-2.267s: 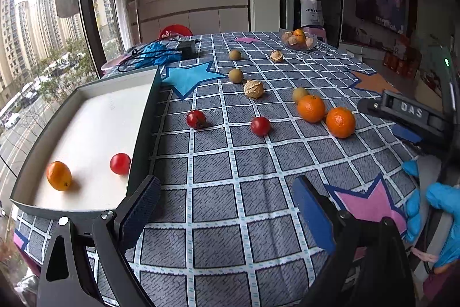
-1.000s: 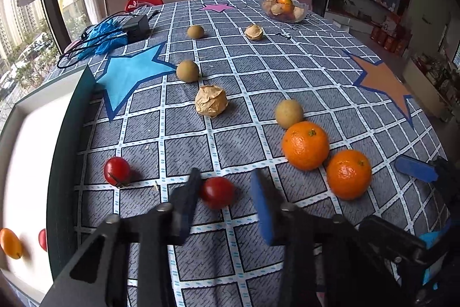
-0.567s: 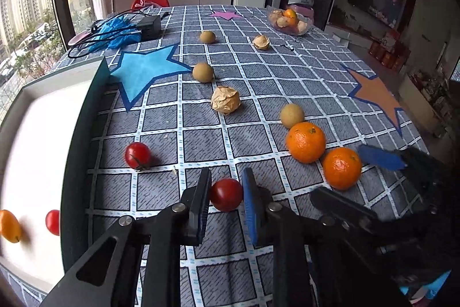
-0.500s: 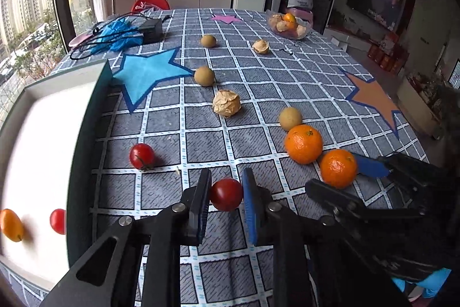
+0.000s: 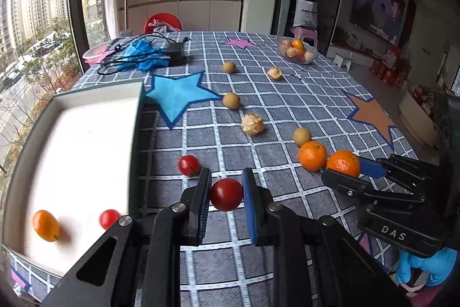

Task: Organize fruits
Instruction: 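Grasp a red cherry tomato with the left tool while the right tool grasps an orange, then lower both fruits into the white tray and open both tools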

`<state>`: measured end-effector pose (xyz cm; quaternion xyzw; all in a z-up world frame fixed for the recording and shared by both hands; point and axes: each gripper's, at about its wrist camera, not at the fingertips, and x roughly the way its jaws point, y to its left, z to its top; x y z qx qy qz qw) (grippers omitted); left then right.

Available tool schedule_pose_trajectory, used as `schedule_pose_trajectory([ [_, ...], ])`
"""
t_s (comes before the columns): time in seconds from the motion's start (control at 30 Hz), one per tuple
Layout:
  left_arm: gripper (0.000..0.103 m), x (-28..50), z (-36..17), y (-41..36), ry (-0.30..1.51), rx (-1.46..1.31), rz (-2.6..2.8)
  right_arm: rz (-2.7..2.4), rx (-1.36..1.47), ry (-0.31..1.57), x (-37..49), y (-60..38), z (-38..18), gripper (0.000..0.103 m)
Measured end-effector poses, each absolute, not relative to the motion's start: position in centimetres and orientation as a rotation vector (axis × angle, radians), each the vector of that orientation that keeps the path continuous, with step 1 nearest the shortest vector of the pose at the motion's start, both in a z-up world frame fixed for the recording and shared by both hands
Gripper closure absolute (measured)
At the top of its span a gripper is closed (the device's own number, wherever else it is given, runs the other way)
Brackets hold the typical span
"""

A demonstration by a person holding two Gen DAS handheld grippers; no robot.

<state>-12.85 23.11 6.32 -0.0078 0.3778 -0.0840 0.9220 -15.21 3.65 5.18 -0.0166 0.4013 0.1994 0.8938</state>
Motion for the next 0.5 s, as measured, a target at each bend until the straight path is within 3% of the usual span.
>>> schedule_pose_trajectory([
  [0.5,0.079,-13.2,9.1,33.6,0.733,-0.056,0.007,0.623,-0.058,0.785,-14.7,14.1,9.1,0.061],
])
